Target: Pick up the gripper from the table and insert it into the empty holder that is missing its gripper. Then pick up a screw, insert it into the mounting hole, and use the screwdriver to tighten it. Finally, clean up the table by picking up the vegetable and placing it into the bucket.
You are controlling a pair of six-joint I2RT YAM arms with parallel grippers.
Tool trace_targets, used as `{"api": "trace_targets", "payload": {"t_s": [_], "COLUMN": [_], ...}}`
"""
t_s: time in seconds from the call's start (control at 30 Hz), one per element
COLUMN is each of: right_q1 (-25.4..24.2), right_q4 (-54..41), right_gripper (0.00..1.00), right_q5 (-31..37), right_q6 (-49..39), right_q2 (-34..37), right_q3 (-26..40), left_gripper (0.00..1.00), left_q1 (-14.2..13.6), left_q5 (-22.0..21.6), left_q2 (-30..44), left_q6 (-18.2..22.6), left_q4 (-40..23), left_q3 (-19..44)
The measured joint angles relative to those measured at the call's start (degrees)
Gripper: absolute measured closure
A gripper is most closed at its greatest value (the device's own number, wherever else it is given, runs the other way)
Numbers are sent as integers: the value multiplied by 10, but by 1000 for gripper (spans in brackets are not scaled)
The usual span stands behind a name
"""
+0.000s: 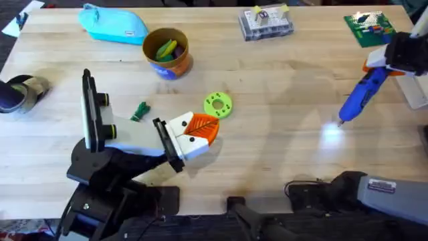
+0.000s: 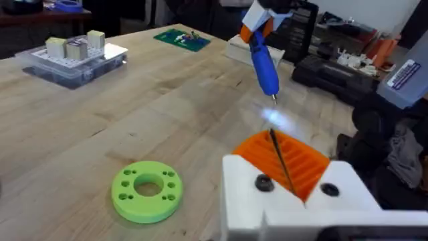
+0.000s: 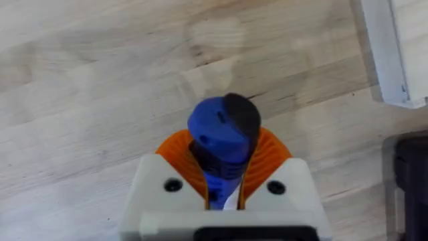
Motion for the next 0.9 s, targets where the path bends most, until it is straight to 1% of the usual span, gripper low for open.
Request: {"api": "trace_targets", "payload": {"t_s": [0.13, 0.27, 0.37, 0.47, 0.53, 0.63, 0.77, 0.9], "right_q1": [0, 3, 18, 44, 68, 119, 204, 303], "right_q4": [0, 2, 5, 31, 59, 100, 162, 237], "right_gripper": [821, 828, 834, 839, 843, 848, 855, 862], "right_q5": [0, 0, -1, -17, -32, -51, -74, -95], "right_q6": [2, 2, 3, 4, 5, 12, 14, 17], "right_q2": [-49, -113, -158, -195, -218, -243, -254, -254], "right_q3": [0, 0, 0, -11, -31, -67, -108, -129], "left_gripper": [986, 986, 986, 986, 986, 986, 986, 986], "left_q1": [0, 0, 0, 0, 0, 0, 0, 0], "left_q5": [0, 0, -2, -3, -3, -4, -4, -4], "left_q2": [0, 0, 0, 0, 0, 0, 0, 0], "left_q6": [0, 0, 0, -1, -2, -2, -2, -2], "left_q4": [0, 0, 0, 0, 0, 0, 0, 0], "left_q3": [0, 0, 0, 0, 0, 0, 0, 0]}}
